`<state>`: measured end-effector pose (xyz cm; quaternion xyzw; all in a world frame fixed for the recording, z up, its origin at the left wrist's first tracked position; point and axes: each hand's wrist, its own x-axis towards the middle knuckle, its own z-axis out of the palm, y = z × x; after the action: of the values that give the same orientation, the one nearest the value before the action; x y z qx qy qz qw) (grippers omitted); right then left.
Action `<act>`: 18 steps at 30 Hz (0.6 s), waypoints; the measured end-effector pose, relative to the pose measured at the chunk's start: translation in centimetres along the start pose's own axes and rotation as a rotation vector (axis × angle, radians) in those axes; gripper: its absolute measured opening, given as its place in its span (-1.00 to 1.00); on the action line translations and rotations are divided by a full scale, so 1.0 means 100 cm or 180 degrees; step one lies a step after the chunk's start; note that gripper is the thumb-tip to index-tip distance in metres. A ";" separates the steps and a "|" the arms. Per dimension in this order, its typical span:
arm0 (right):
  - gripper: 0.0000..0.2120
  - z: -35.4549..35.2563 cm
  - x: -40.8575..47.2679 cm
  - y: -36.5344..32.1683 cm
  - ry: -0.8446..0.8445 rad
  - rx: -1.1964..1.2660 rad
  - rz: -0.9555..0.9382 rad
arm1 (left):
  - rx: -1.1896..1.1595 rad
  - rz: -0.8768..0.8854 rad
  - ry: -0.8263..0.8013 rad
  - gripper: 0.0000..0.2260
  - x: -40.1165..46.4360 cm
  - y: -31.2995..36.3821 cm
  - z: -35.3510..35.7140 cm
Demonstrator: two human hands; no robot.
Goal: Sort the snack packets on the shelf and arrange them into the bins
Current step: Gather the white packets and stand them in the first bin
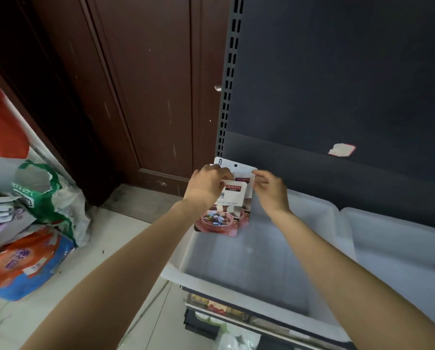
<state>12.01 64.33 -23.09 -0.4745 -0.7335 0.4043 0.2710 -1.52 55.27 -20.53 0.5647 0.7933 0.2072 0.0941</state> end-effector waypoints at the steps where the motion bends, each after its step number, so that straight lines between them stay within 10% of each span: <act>1: -0.71 -0.001 -0.001 0.001 -0.0046 -0.0012 0.0016 | 0.0290 0.0042 -0.0035 -0.69 0.001 -0.001 0.002; 18: -0.60 -0.008 -0.036 -0.012 -0.0308 -0.0551 0.0034 | -0.0432 0.0199 0.0107 -0.74 -0.021 -0.019 -0.014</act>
<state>13.50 61.01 -21.67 -0.4801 -0.7753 0.3632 0.1910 -3.01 52.50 -20.25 0.5780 0.7608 0.2728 0.1124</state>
